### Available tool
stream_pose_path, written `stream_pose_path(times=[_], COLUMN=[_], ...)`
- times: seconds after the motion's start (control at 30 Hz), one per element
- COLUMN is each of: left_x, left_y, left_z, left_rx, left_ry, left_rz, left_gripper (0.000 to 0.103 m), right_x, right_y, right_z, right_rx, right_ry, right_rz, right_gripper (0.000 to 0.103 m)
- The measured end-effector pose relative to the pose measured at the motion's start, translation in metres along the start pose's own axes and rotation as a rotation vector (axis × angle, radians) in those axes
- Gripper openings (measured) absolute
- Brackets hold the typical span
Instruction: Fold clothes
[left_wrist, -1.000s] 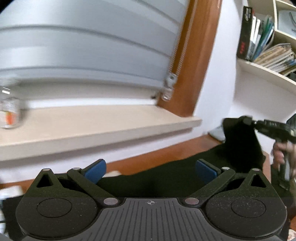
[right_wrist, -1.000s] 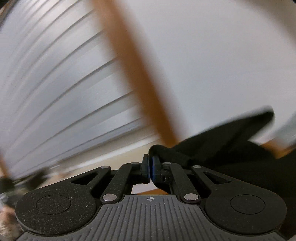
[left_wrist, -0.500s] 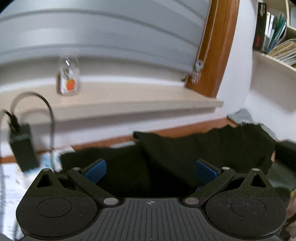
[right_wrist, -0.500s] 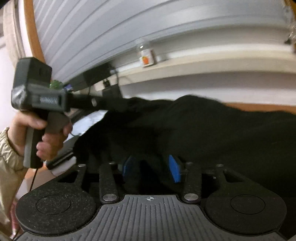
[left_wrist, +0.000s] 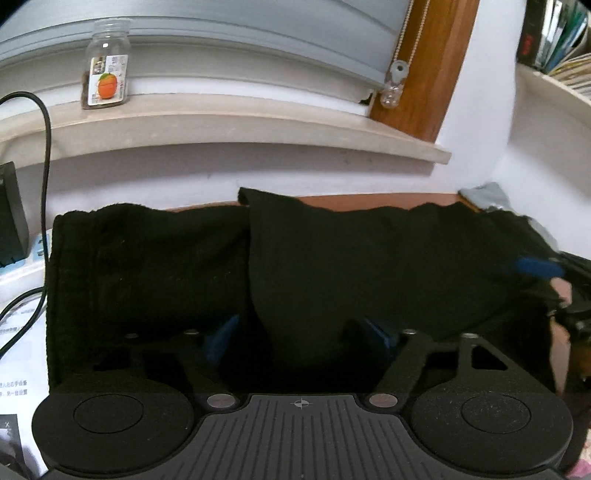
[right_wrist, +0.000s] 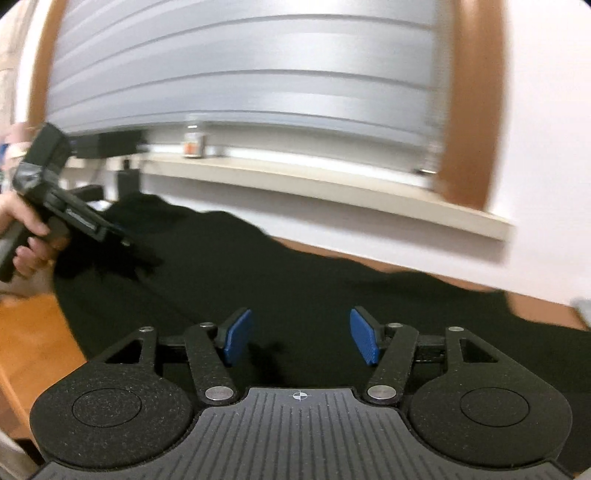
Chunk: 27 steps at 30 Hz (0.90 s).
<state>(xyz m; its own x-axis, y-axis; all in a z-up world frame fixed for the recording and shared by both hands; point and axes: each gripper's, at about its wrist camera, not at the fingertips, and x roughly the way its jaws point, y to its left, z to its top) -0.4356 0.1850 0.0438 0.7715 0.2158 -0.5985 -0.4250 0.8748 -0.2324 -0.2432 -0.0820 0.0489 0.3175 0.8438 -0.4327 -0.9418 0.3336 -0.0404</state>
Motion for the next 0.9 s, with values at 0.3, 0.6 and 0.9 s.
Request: stream_pose_path(times=[0.3,0.6,0.9], left_x=[-0.001,-0.088,-0.112], left_y=[0.016,0.003,0.052], left_z=[0.01,0.015,-0.032], left_rx=[-0.126,-0.112,-0.121], left_ry=[-0.06,-0.281,-0.133], left_rz=[-0.028,-0.064,0.104], left_gripper=[0.003,0.003,0.019], right_x=[-0.035,-0.037,-0.042], right_y=[-0.046,-0.047,-0.044], right_z=[-0.042,-0.061,-0.065], right_rx=[-0.05,-0.182,-0.172], right_ry=[0.014,0.042,0.031], right_rz=[-0.169,-0.224,-0.158], right_gripper=[0.063,0.064,0.064])
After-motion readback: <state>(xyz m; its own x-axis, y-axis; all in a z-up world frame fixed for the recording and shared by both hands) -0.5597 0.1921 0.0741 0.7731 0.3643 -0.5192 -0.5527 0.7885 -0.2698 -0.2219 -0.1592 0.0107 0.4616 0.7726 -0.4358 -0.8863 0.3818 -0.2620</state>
